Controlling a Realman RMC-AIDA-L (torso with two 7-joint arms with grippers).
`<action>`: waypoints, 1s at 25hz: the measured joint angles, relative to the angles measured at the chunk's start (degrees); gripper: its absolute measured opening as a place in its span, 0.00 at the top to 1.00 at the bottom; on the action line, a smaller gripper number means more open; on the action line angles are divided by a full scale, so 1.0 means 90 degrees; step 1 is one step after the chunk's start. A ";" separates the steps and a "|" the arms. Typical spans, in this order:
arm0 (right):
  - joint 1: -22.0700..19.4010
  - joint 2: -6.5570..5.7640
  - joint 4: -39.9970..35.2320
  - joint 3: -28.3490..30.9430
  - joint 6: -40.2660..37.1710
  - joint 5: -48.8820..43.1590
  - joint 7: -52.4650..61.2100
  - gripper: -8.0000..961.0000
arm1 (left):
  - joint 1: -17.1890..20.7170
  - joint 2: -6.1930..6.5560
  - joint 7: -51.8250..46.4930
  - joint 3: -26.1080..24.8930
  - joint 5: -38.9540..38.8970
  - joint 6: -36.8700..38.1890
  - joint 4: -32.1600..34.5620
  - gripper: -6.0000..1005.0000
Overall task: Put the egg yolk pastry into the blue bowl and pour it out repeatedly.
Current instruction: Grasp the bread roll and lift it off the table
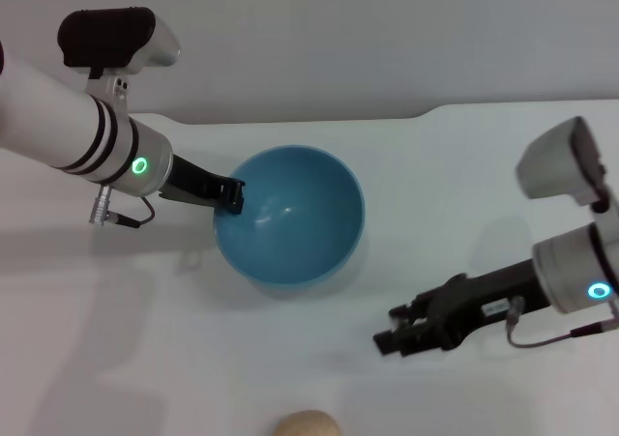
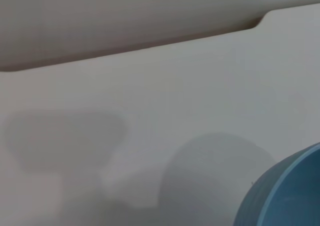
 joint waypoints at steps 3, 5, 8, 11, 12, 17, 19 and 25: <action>0.0107 0.0026 -0.0050 -0.0349 -0.0104 0.0011 0.0146 0.61 | 0.0026 0.0000 -0.0011 -0.0012 0.0005 0.0014 -0.0037 0.98; 0.0169 0.0033 -0.0061 -0.0576 -0.0170 0.0019 0.0272 0.61 | 0.0030 0.0000 -0.0013 -0.0013 0.0008 0.0045 -0.0050 0.98; 0.0242 0.0049 -0.0065 -0.0921 -0.0227 0.0091 0.0396 0.61 | 0.0023 -0.0005 -0.0017 -0.0014 0.0011 0.0108 -0.0052 0.98; 0.0313 0.0060 -0.0064 -0.1556 -0.0224 0.0379 0.0416 0.62 | -0.0001 -0.0008 -0.0019 -0.0015 0.0014 0.0152 -0.0053 0.98; 0.0344 0.0060 -0.0065 -0.1798 -0.0164 0.0486 0.0417 0.62 | -0.0013 -0.0010 -0.0020 -0.0006 0.0015 0.0208 -0.0053 0.98; 0.0426 0.0076 -0.0092 -0.2843 0.0404 0.1083 0.0431 0.63 | -0.0030 -0.0020 -0.0020 0.0029 0.0017 0.0301 -0.0056 0.98; 0.0449 0.0076 -0.0113 -0.3178 0.0647 0.1256 0.0432 0.63 | -0.0031 -0.0021 -0.0007 0.0032 0.0017 0.0304 -0.0061 0.98; 0.0655 0.0096 -0.0069 -0.4059 0.1105 0.1823 0.0491 0.63 | -0.0034 -0.0021 0.0018 0.0041 0.0017 0.0310 -0.0070 0.98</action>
